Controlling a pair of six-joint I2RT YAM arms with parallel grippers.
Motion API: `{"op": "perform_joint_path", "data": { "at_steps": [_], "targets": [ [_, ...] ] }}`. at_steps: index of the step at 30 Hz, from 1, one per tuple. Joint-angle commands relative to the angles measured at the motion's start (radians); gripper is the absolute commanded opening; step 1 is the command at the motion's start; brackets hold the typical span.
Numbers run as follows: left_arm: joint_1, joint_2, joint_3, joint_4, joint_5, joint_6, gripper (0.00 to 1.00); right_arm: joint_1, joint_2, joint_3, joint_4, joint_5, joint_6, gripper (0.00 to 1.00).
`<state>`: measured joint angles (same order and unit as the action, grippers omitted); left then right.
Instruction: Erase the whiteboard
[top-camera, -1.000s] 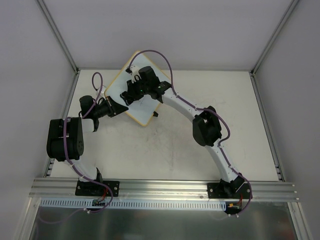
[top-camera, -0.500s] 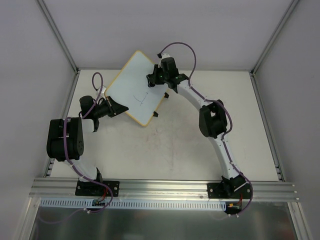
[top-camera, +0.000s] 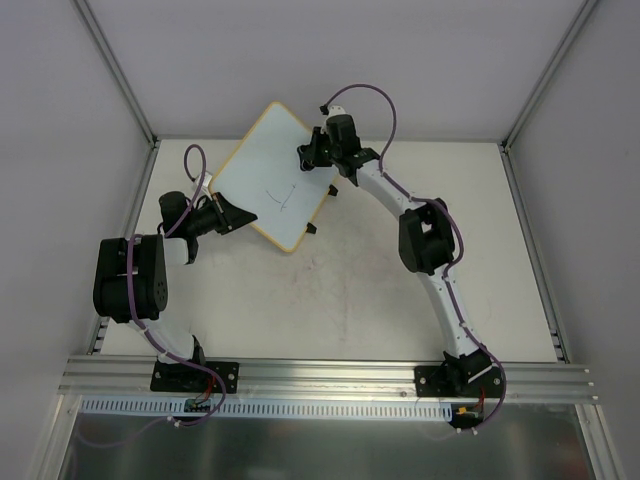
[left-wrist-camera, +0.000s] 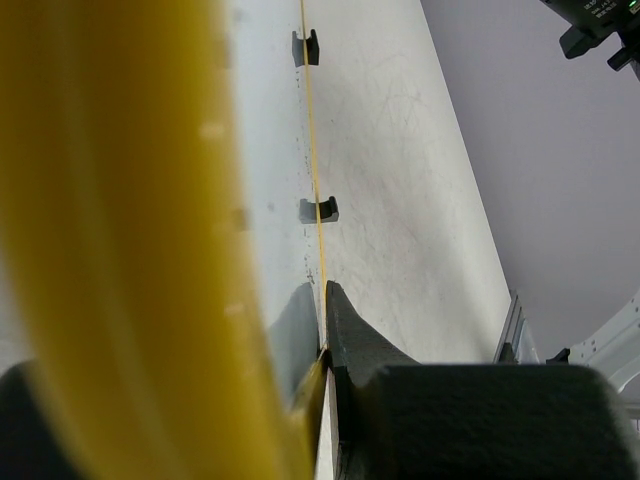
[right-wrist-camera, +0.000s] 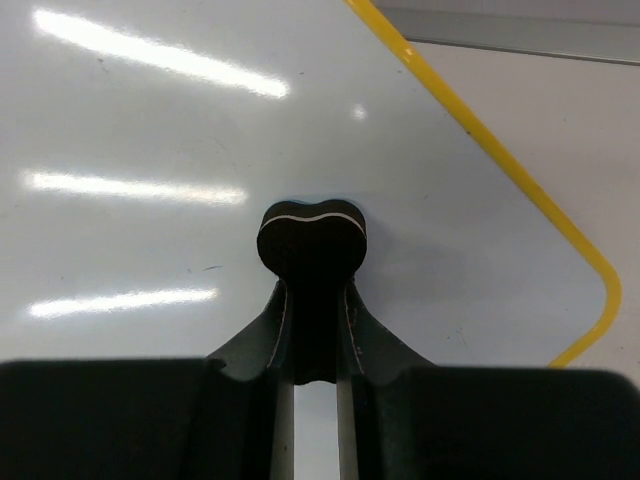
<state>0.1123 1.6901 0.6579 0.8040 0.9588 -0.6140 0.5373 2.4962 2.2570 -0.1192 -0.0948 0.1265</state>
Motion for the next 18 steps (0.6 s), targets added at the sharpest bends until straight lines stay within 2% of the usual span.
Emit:
{"op": "perform_joint_path", "data": {
  "at_steps": [1, 5, 9, 15, 18],
  "targets": [
    [-0.016, -0.007, -0.029, -0.034, 0.044, 0.072, 0.0, 0.064, -0.031, 0.004, 0.07, -0.132, -0.053, 0.0],
    [-0.016, -0.009, -0.03, -0.031, 0.046, 0.072, 0.0, 0.107, -0.068, -0.016, 0.076, -0.184, -0.169, 0.0],
    [-0.016, -0.007, -0.032, -0.028, 0.044, 0.071, 0.0, 0.118, -0.085, -0.016, 0.072, -0.308, -0.177, 0.0],
    [-0.017, -0.004, -0.032, -0.025, 0.043, 0.069, 0.0, 0.191, -0.141, -0.105, 0.067, -0.408, -0.293, 0.0],
    [-0.016, -0.006, -0.03, -0.023, 0.041, 0.069, 0.0, 0.22, -0.158, -0.145, 0.061, -0.447, -0.294, 0.0]
  ]
}}
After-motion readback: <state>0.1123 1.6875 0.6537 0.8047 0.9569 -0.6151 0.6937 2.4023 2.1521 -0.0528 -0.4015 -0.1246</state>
